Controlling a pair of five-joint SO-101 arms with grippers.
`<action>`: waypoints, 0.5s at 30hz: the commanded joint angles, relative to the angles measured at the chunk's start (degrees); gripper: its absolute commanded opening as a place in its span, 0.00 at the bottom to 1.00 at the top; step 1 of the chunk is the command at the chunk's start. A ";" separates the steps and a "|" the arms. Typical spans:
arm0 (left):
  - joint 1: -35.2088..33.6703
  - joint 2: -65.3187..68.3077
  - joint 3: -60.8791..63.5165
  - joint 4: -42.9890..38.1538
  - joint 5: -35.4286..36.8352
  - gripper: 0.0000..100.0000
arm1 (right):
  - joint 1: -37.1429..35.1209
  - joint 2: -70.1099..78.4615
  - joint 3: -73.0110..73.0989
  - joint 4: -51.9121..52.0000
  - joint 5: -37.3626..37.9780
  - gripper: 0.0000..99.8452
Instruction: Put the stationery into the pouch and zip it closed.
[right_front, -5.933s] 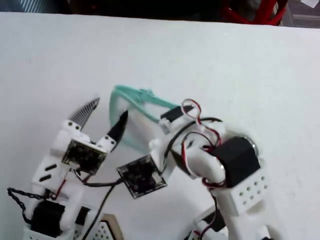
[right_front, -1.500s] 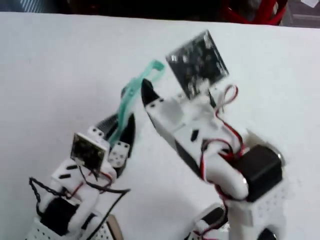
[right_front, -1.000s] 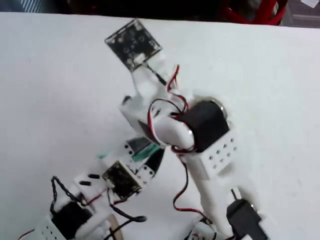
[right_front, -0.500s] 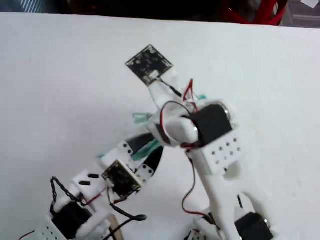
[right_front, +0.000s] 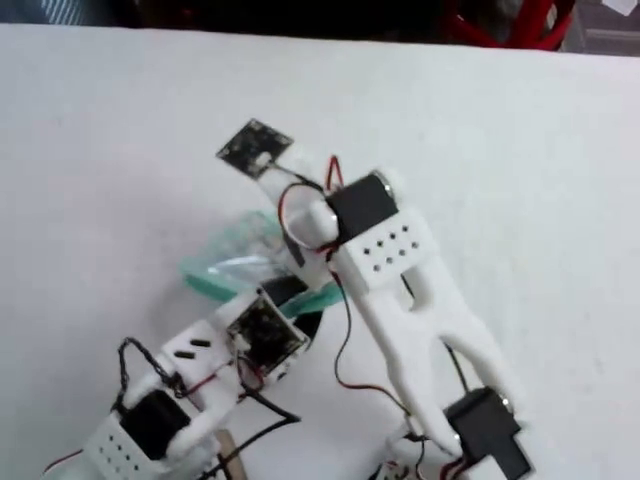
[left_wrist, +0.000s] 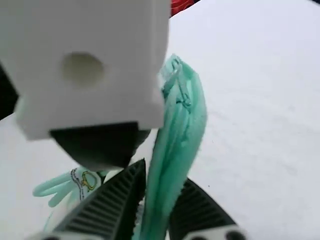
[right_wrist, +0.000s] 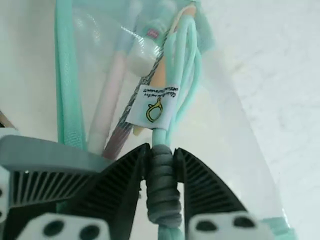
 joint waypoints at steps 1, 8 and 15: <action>-4.09 -0.22 -0.97 -0.26 -0.53 0.02 | 1.80 -5.23 -5.27 0.75 -3.87 0.02; -5.58 -0.31 -1.23 -0.62 -0.26 0.02 | 5.67 -10.15 -12.04 0.66 -9.32 0.02; -8.75 -0.31 -3.87 -1.93 4.57 0.02 | 9.80 -10.42 -17.49 -5.85 -13.98 0.02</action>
